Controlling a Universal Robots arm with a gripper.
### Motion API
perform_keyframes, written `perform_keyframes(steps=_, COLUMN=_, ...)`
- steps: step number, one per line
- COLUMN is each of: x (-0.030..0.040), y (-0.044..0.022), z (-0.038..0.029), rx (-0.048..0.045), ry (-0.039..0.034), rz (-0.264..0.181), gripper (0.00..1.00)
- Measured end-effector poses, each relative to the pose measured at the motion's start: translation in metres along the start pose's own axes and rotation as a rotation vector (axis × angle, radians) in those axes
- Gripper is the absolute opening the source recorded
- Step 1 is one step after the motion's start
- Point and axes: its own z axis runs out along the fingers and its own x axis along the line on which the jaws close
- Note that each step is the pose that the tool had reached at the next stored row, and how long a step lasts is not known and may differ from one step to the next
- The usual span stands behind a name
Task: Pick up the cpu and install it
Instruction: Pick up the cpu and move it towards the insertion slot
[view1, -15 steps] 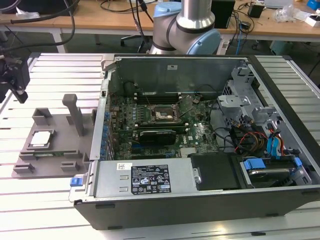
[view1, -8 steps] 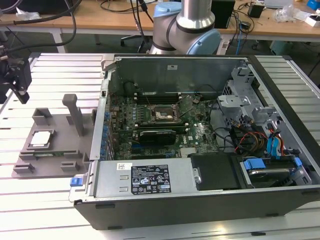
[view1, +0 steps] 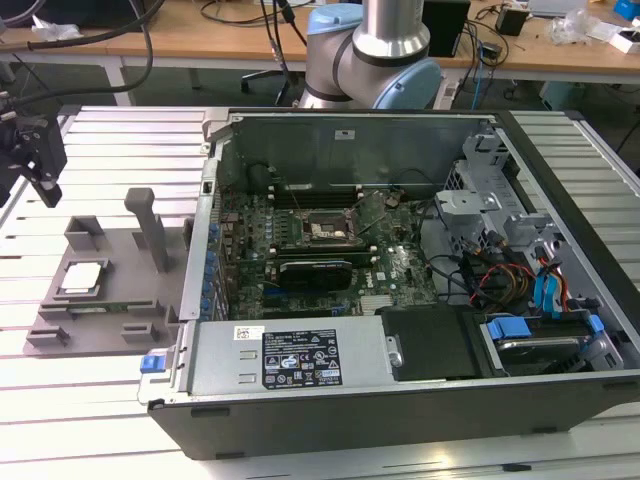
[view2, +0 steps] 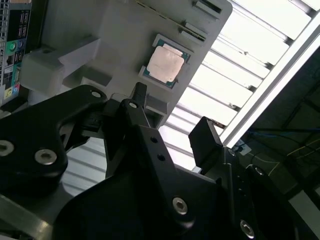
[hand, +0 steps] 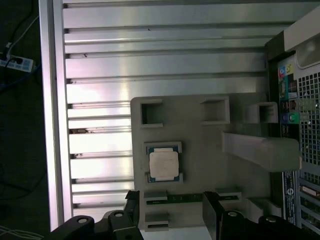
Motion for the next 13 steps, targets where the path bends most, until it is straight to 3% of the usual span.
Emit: perform_keyframes(steps=13, x=-0.0015, y=0.0001, z=0.015, rx=0.0006, ry=0.0, rz=0.0, gripper=0.62)
